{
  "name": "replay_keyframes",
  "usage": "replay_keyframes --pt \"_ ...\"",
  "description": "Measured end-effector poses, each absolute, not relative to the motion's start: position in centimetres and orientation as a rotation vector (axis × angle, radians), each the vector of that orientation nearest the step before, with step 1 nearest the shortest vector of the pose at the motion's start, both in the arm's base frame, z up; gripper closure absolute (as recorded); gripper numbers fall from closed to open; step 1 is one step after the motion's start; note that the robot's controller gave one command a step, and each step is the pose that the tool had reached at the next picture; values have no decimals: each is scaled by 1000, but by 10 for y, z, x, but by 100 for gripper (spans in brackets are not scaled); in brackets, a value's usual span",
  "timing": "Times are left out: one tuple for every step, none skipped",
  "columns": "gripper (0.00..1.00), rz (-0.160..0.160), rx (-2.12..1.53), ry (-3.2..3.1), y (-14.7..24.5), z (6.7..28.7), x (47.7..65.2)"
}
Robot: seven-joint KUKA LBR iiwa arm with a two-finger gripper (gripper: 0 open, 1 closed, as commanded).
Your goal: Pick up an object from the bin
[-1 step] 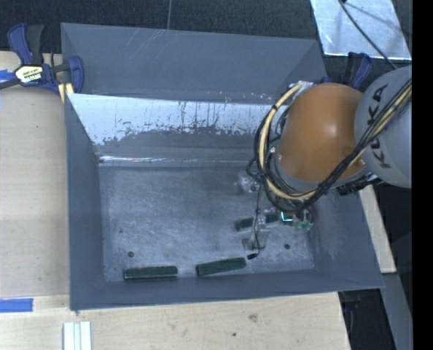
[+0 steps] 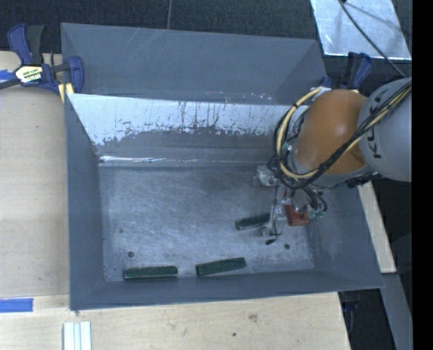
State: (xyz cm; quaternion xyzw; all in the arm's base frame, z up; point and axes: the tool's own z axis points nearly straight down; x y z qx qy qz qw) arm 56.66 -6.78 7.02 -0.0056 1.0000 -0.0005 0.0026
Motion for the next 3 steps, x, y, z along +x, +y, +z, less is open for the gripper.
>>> replay_keyframes --pt "0 -1 -623 3074 -50 70 566" --pt "100 0 -616 3075 -50 71 566" --pt "100 -6 -953 2982 -47 234 558"
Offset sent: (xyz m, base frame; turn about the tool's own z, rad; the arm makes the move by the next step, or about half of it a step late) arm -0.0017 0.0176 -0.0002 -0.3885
